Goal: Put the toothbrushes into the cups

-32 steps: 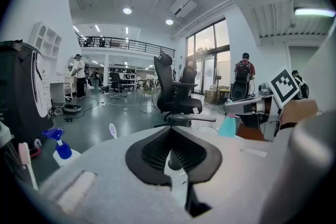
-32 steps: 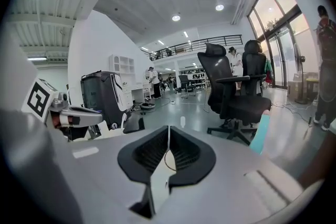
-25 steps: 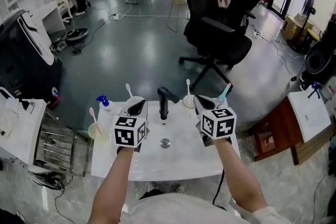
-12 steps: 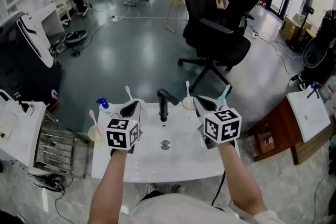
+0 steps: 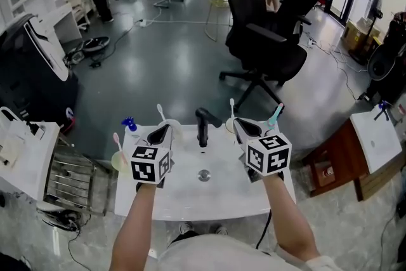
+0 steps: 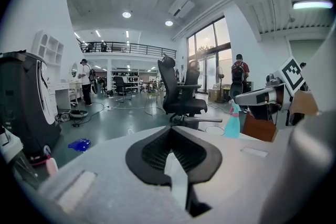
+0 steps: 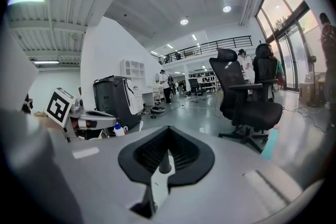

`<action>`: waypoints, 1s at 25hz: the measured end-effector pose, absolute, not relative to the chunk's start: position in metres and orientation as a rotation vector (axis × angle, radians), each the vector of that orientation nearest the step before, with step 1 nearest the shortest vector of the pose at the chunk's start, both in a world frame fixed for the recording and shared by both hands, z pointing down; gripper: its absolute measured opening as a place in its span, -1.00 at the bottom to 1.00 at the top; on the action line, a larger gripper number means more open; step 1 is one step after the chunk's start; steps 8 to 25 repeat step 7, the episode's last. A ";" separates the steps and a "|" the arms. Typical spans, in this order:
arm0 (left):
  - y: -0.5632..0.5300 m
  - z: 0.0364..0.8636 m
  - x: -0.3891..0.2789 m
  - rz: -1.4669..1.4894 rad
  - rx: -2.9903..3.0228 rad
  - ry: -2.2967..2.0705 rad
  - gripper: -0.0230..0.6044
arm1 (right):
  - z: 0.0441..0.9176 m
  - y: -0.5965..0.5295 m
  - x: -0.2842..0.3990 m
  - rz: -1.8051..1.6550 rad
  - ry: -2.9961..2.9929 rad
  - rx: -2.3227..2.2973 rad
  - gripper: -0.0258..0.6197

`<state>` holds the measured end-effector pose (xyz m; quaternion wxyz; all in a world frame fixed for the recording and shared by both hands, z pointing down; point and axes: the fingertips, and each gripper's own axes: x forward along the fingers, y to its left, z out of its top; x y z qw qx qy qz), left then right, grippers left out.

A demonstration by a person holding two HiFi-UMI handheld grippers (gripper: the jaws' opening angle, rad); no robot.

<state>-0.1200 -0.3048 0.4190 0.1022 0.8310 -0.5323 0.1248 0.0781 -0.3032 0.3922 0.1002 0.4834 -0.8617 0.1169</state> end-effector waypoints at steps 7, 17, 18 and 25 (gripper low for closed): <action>-0.302 0.418 -0.131 0.348 2.439 -1.603 -0.92 | 0.395 -0.302 0.074 0.349 -2.552 1.423 -0.91; -0.302 0.418 -0.131 0.348 2.439 -1.603 -0.92 | 0.395 -0.302 0.074 0.349 -2.552 1.423 -0.91; -0.302 0.418 -0.131 0.348 2.439 -1.603 -0.92 | 0.395 -0.302 0.074 0.349 -2.552 1.423 -0.91; -0.302 0.418 -0.131 0.348 2.439 -1.603 -0.92 | 0.395 -0.302 0.074 0.349 -2.552 1.423 -0.91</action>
